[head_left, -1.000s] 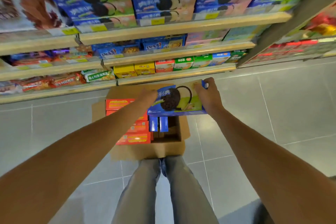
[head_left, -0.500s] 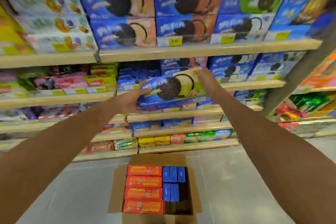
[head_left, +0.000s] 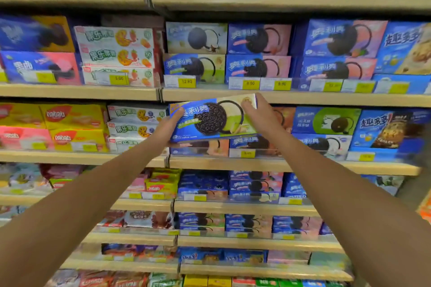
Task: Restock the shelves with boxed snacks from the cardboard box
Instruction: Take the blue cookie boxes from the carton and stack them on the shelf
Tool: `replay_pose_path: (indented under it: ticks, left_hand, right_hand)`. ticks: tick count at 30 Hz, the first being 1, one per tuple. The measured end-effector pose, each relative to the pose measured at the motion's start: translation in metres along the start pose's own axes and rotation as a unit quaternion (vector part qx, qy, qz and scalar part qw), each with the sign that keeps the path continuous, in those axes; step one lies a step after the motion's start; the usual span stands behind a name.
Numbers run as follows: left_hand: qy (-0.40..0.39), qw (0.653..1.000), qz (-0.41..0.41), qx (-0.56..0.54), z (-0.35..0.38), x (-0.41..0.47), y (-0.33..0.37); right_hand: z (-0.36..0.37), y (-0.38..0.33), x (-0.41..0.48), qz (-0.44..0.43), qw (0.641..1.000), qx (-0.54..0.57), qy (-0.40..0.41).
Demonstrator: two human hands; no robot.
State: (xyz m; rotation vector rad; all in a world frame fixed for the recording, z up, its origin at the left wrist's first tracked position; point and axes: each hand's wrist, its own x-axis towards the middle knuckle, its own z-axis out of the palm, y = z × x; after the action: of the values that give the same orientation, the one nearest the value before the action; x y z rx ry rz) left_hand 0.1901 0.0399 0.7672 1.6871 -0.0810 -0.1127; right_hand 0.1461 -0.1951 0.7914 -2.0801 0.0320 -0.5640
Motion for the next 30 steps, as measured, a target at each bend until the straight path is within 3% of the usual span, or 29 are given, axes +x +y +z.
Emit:
replay_pose_path:
  ticks: [3,9,14,24,30]
  left_hand:
    - [0.056,0.997,0.052,0.008,-0.011,0.016,0.037]
    - [0.056,0.995,0.068,-0.039,-0.029,0.044,0.097]
    - [0.073,0.993,0.068,-0.055,-0.033,0.071,0.125]
    - [0.075,0.990,0.096,-0.072,-0.045,0.143,0.179]
    - [0.100,0.981,0.161,0.044,-0.041,0.180,0.180]
  right_hand:
    - [-0.001,-0.027,0.027,-0.018,0.999,0.040,0.011]
    - [-0.005,-0.071,0.077,0.010,0.995,0.088,0.051]
    - [0.001,-0.084,0.110,0.009,0.998,0.027,0.051]
    - [0.011,-0.102,0.191,0.063,0.987,0.109,0.101]
    - [0.010,-0.103,0.218,0.026,0.983,0.121,0.137]
